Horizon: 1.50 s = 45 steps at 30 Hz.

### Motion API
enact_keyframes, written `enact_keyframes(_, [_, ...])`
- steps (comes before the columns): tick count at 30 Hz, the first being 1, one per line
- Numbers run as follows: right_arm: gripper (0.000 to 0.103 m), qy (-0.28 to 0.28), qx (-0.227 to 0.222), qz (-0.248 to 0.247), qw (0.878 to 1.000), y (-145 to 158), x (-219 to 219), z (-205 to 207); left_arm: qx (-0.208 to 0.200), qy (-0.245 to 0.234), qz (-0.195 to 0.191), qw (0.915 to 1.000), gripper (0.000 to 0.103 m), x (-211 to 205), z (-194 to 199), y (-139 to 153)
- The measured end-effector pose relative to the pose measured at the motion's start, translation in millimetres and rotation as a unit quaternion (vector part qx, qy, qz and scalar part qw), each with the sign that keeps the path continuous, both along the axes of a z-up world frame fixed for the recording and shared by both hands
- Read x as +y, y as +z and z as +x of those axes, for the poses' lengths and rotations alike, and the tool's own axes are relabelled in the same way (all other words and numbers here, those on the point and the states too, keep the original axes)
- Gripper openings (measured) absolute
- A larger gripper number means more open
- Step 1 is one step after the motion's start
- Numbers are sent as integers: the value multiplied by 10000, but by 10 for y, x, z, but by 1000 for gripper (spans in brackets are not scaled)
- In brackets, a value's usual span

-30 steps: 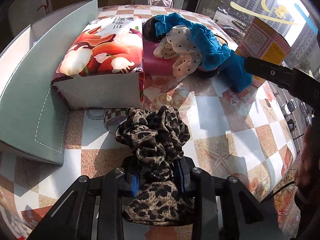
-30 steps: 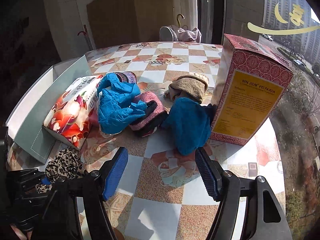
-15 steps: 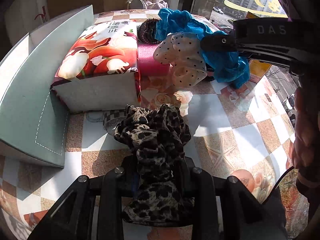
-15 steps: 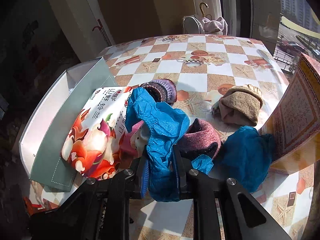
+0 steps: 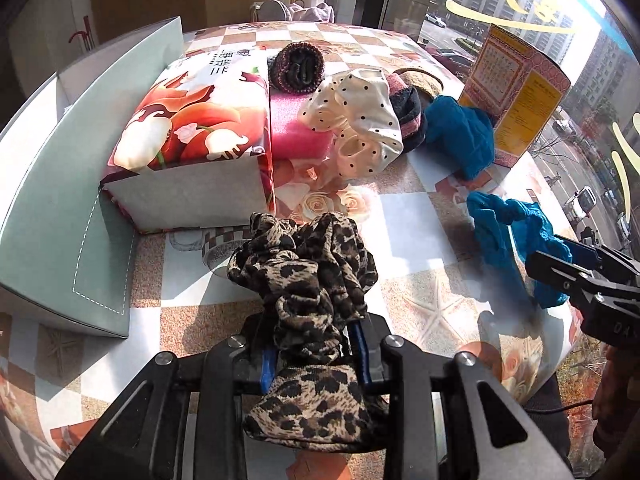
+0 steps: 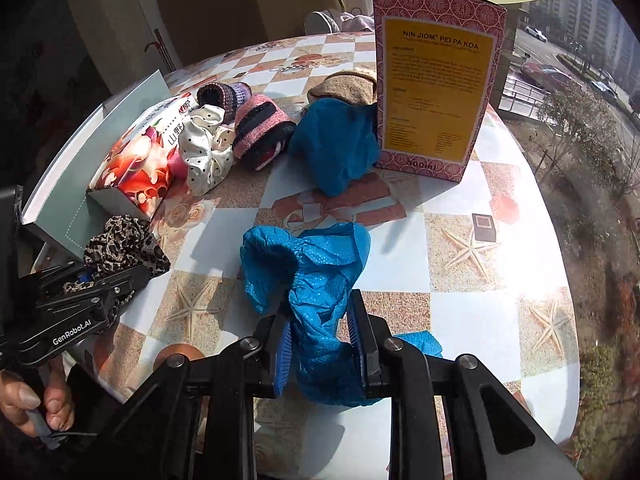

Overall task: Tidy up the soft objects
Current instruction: 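Grasp the blue mesh fabric with the right tool while the left tool lifts the leopard-print fabric, then lift the blue mesh fabric with the right tool while the left tool holds the leopard-print fabric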

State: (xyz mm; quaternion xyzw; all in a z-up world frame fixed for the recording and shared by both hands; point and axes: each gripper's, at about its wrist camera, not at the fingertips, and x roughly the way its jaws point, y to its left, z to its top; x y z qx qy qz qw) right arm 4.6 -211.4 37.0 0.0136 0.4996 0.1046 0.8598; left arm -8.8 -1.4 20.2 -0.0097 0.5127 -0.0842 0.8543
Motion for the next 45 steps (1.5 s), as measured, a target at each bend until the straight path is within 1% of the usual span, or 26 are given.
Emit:
enact_keyframes(1, [83,-28,-165,-43,9998,28,4,-13,28,4,25,10000,39,-10,11,-13])
enact_keyframes(2, [83,12,-311,-73,9995,51,19,-22,61,-2,32,10000,43,-19,7,-19])
enact_keyframes(3, [83,86,-358,-144,9992,50,42,-18,68,4,40,10000,47,-19,14,-23])
enact_keyframes(4, [83,117,-358,-237,9990,39,73,5,61,27,59,10000,49,-26,33,-22])
enact_keyframes(6, [83,85,-387,-357,9986,20,103,46,63,43,24,10000,49,-20,72,-24])
enact_keyframes(9, [83,89,-326,-155,9993,-37,138,135,40,148,-204,9997,49,30,124,-42])
enact_keyframes(10, [80,133,-270,-114,9995,-72,162,150,1,167,-269,9995,49,44,131,-49])
enact_keyframes(11, [73,195,-197,-86,9996,-112,192,162,-42,170,-294,9994,48,49,133,-53])
enact_keyframes(12, [47,249,-61,-40,9997,-167,222,176,-89,158,-259,9995,48,40,122,-55])
enact_keyframes(13, [34,248,48,14,9997,-223,238,170,-130,134,-170,9997,48,15,108,-61])
enact_keyframes(14, [34,221,-91,-4,9997,-220,250,137,-194,88,-5,9998,48,-29,89,-66])
enact_keyframes(16, [30,240,-187,-60,9995,-237,285,83,-335,23,342,9989,47,-127,39,-82])
enact_keyframes(17, [30,245,-236,-98,9994,-246,297,55,-372,51,370,9986,47,-136,26,-84])
enact_keyframes(20, [30,389,-496,-492,9968,-276,401,-39,-372,81,307,9988,47,-117,31,-89])
enact_keyframes(25, [30,238,-481,-265,9982,-278,348,-28,-385,32,353,9986,47,-131,33,-91])
enact_keyframes(36, [30,244,-552,-494,9970,-290,430,-47,-380,6,378,9986,47,-141,30,-92])
enact_keyframes(45, [30,180,-595,-510,9968,-294,436,-75,-401,8,405,9984,48,-144,30,-88])
